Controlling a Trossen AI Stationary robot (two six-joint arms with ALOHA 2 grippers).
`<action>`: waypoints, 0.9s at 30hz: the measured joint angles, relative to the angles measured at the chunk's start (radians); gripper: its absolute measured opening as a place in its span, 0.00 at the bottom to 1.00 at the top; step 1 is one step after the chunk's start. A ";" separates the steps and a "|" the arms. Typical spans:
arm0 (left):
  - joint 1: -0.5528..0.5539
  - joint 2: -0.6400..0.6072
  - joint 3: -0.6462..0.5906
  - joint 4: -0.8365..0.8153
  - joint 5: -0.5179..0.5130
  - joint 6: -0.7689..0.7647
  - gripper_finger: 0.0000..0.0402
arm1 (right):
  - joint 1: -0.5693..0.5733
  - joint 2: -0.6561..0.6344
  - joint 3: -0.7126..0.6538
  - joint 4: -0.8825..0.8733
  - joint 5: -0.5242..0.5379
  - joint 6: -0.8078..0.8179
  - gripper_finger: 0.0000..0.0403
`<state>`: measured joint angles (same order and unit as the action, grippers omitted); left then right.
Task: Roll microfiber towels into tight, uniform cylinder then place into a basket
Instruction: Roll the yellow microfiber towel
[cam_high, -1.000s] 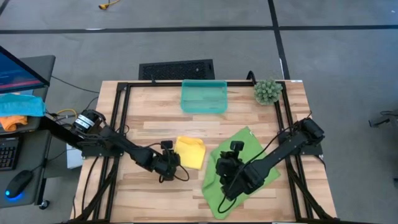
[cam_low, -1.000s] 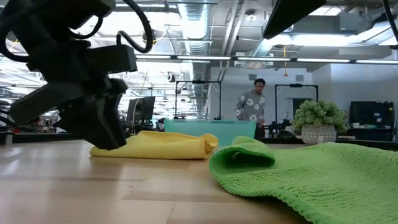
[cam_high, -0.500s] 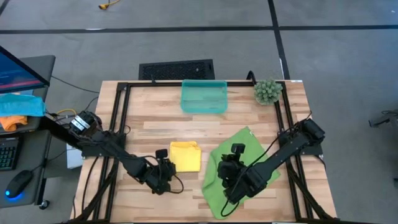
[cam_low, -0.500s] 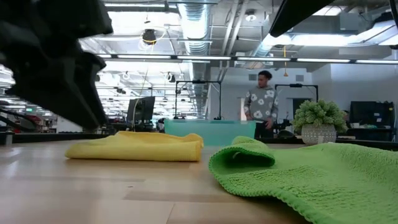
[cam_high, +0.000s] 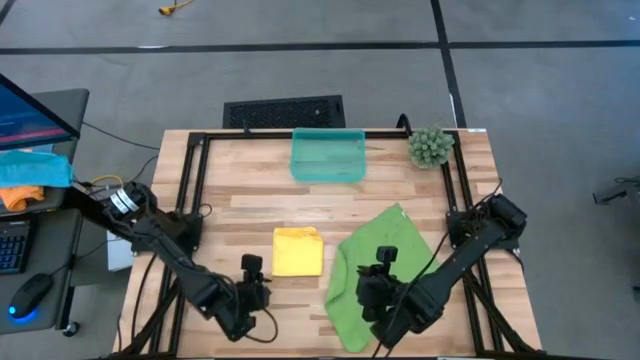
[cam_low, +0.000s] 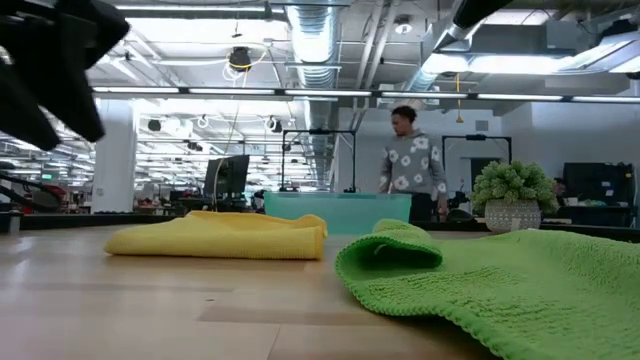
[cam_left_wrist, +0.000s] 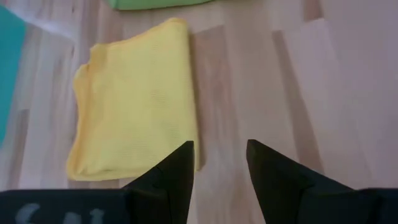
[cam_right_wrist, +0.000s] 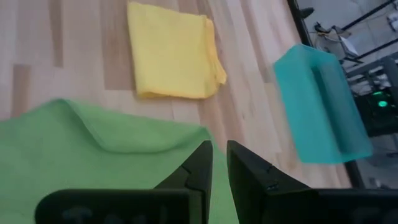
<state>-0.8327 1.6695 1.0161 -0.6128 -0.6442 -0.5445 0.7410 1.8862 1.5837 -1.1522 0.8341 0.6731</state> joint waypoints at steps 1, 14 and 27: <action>-0.010 0.000 -0.004 0.003 -0.006 -0.005 0.35 | -0.001 0.000 0.000 0.009 -0.001 0.000 0.18; -0.035 0.000 -0.007 -0.003 -0.033 0.007 0.35 | -0.017 0.000 -0.009 0.159 -0.085 -0.026 0.31; -0.034 0.000 -0.007 0.002 -0.119 0.064 0.35 | -0.106 0.002 -0.236 0.698 -0.137 -0.535 0.48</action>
<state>-0.8665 1.6699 1.0096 -0.6109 -0.7634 -0.4800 0.6347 1.8877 1.3475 -0.4543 0.6967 0.1377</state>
